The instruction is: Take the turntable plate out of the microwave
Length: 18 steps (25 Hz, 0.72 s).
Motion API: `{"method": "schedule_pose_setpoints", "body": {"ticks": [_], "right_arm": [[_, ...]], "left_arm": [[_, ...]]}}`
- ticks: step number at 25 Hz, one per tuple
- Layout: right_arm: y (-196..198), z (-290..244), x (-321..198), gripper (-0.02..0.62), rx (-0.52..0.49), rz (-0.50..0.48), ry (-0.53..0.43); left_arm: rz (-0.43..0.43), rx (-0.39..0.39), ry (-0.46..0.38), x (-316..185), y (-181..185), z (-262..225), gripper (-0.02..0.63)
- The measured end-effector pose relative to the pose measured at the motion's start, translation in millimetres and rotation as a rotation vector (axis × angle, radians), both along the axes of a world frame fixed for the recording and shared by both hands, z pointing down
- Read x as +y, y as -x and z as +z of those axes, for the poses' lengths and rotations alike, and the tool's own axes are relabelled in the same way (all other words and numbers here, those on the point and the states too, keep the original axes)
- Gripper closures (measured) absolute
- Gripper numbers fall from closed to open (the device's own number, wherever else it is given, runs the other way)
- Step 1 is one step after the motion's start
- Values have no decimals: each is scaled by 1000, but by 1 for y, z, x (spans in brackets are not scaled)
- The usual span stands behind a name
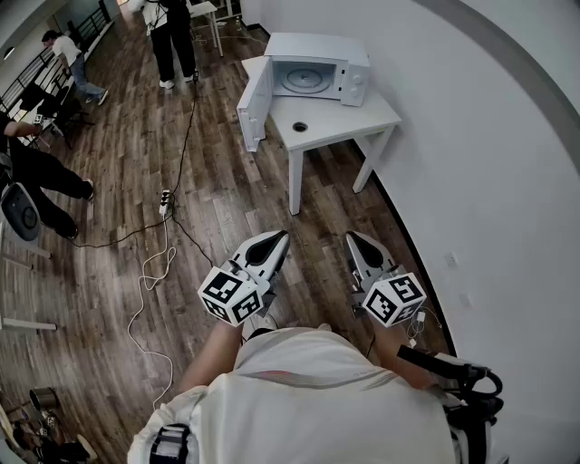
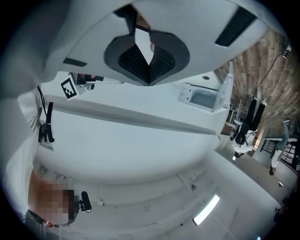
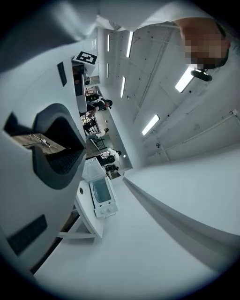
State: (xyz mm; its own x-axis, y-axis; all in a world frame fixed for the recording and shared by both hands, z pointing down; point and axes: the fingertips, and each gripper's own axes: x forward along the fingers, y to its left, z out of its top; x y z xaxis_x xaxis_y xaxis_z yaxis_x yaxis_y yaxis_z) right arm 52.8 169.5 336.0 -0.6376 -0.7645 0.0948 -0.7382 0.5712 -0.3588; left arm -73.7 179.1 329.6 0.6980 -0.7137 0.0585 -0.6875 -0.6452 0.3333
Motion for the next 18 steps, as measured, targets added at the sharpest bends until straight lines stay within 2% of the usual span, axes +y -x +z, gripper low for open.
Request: {"method": "schedule_pose_setpoints", "body": {"ticks": [10,18], "right_arm": [[-7,3,-5,592,-5,0,2],[-56,14,-2,592,-13,8,22]], "left_arm": [[-10,15,12,-6,-4,1,595],[-35,33,35,-9,-41,5,595]]}}
